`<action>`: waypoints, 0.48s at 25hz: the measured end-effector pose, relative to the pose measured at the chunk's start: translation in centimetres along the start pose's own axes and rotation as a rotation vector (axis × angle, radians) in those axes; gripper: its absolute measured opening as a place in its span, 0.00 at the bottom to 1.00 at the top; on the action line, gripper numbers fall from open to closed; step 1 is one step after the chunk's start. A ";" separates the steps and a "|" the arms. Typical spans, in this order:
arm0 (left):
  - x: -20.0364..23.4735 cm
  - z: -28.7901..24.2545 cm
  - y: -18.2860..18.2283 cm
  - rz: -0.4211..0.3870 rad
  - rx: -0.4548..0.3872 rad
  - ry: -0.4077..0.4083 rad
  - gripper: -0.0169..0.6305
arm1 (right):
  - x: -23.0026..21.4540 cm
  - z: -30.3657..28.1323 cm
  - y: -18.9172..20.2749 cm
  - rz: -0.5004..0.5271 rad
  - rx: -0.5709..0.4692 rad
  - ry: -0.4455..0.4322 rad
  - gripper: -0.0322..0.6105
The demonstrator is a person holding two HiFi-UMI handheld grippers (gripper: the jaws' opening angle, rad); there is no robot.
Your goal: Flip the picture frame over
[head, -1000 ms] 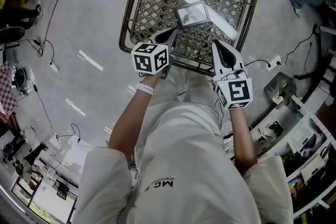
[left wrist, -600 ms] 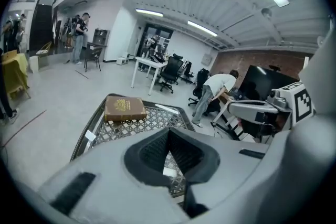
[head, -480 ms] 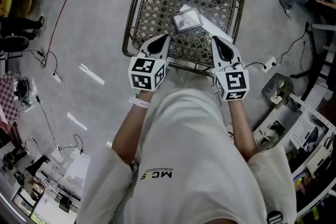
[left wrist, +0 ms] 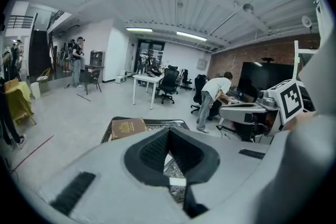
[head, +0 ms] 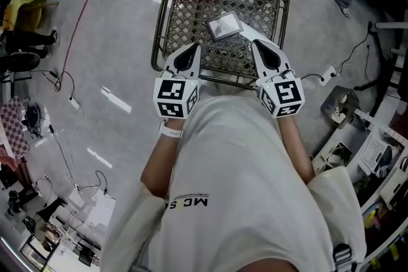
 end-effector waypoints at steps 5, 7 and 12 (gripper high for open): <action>-0.4 0.4 -1.0 -0.024 -0.022 0.000 0.06 | -0.1 0.7 -1.3 0.017 -0.032 -0.019 0.08; -0.5 0.5 -1.1 -0.039 -0.026 0.000 0.06 | -0.1 0.7 -1.3 0.024 -0.035 -0.021 0.08; -0.6 0.5 -0.9 -0.034 -0.020 0.003 0.06 | -0.3 0.7 -1.0 0.046 -0.023 -0.010 0.08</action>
Point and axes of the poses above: the fingertips, and each gripper's own axes: z backward along the fingers, x to its left, y out of its underside, the point moved 9 cm from there along z, backward along the fingers, and after that the axes turned 8 degrees about z, right-handed, at the moved point
